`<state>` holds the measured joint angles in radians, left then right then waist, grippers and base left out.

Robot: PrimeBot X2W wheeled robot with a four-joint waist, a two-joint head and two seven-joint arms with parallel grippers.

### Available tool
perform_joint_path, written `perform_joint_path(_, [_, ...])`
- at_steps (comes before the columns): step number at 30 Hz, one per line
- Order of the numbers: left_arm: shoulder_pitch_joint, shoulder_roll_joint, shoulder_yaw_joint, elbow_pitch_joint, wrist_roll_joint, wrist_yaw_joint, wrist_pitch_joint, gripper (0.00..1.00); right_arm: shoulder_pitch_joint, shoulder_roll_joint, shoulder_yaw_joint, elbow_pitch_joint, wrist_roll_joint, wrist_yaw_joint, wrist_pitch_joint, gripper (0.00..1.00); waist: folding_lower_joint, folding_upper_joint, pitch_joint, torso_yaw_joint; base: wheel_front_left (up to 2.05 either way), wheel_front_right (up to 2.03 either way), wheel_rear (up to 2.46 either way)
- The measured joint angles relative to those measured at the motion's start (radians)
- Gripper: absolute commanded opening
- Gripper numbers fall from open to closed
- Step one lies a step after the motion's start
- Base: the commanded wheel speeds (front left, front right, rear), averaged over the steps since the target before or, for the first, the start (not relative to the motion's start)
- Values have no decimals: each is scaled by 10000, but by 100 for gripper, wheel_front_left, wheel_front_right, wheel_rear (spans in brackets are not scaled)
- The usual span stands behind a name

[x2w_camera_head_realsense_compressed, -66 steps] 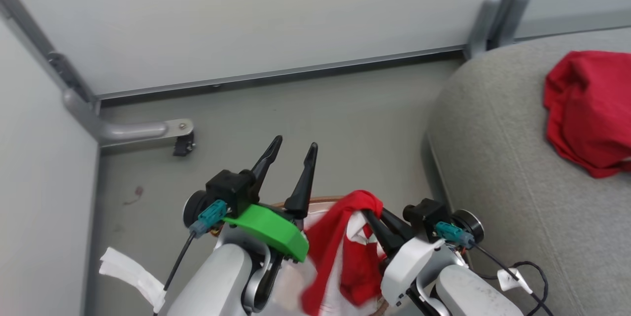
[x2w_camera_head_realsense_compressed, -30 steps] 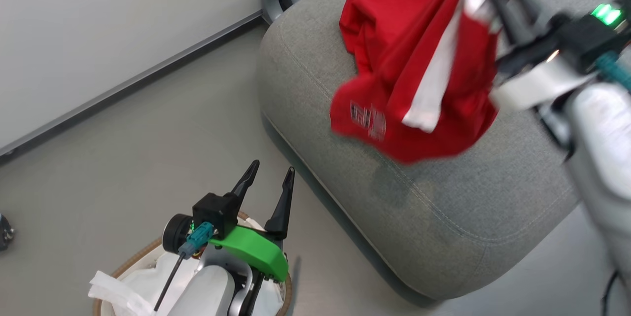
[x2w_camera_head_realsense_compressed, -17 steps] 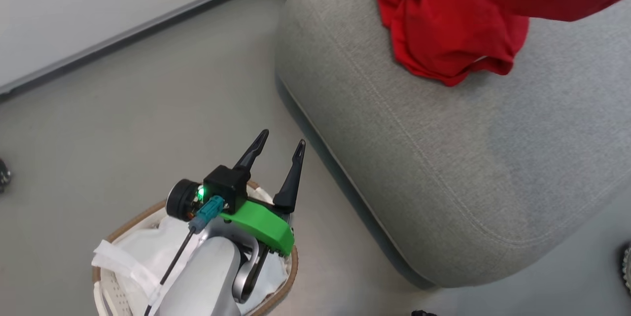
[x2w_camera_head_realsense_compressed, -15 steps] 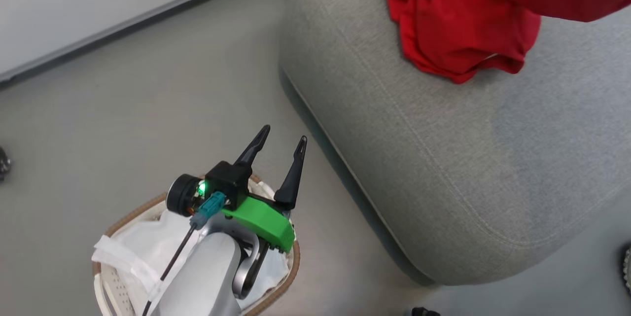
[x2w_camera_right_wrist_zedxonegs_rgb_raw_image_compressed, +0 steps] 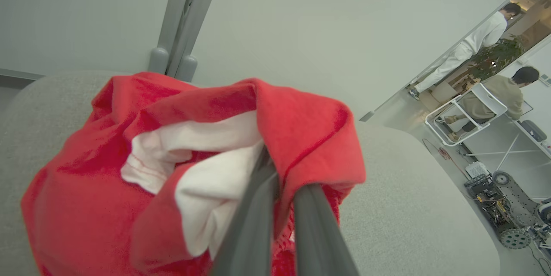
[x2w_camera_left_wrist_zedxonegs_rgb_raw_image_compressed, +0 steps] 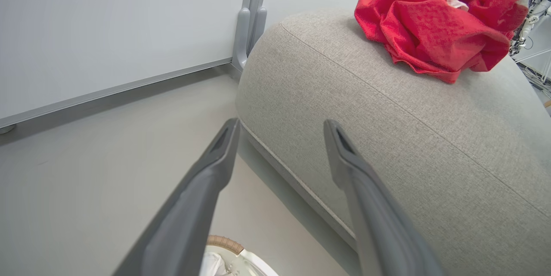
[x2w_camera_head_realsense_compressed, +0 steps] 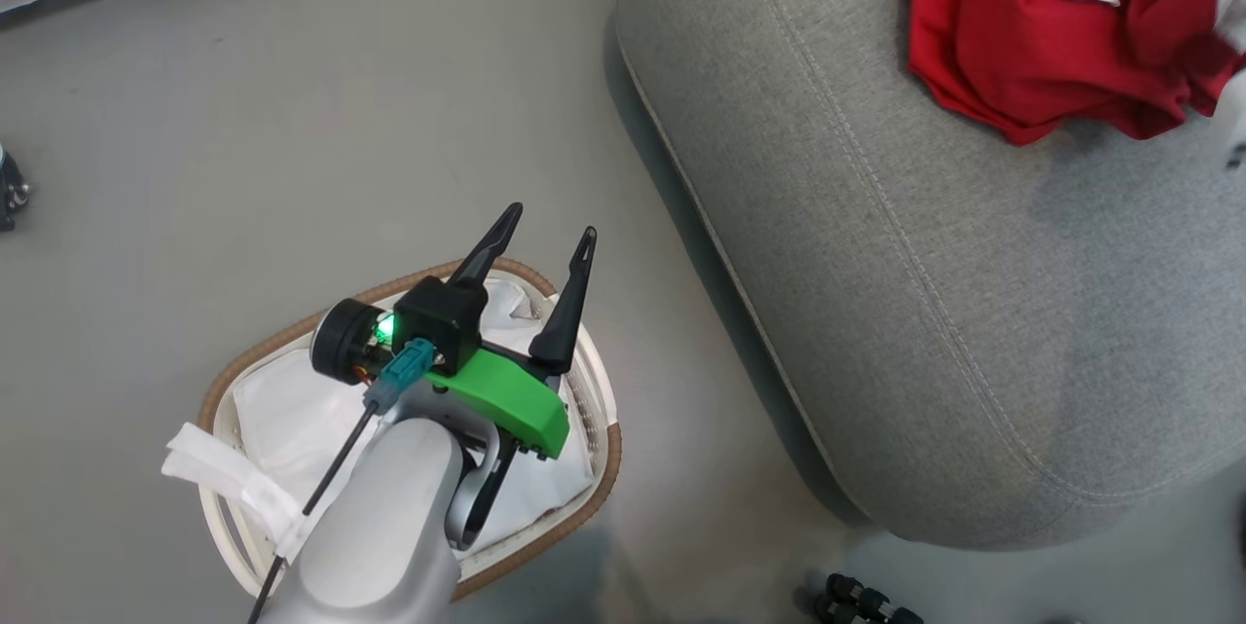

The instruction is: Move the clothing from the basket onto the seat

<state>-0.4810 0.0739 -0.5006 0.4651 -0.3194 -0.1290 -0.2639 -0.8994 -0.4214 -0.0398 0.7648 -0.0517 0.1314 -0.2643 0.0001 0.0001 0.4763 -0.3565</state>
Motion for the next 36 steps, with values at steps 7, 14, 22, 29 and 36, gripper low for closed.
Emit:
perform_joint_path(7, [64,36,138,215,-12,0,0,100,1041,456,-915,255,-56,0,0,100,0,0,-208,-70,0,0,0])
perform_joint_path(14, [572,-46,313,278,-10,0,-2,100,2818,754,-1484,-165,-316,0,2,100,0,0,-873,-225,0,0,0])
perform_joint_path(22, [1240,-163,961,236,6,-2,0,100,4259,1350,-1455,-1542,82,0,2,100,0,0,-1716,-280,0,0,0])
perform_joint_path(29, [1772,-221,1847,109,88,-2,-2,100,4617,2107,-566,-2598,821,0,2,100,-1,0,-2218,73,0,0,0])
perform_joint_path(36, [2004,-232,2846,36,362,58,-2,100,4385,2901,245,-3152,966,0,2,100,-1,-1,-2460,772,0,0,0])
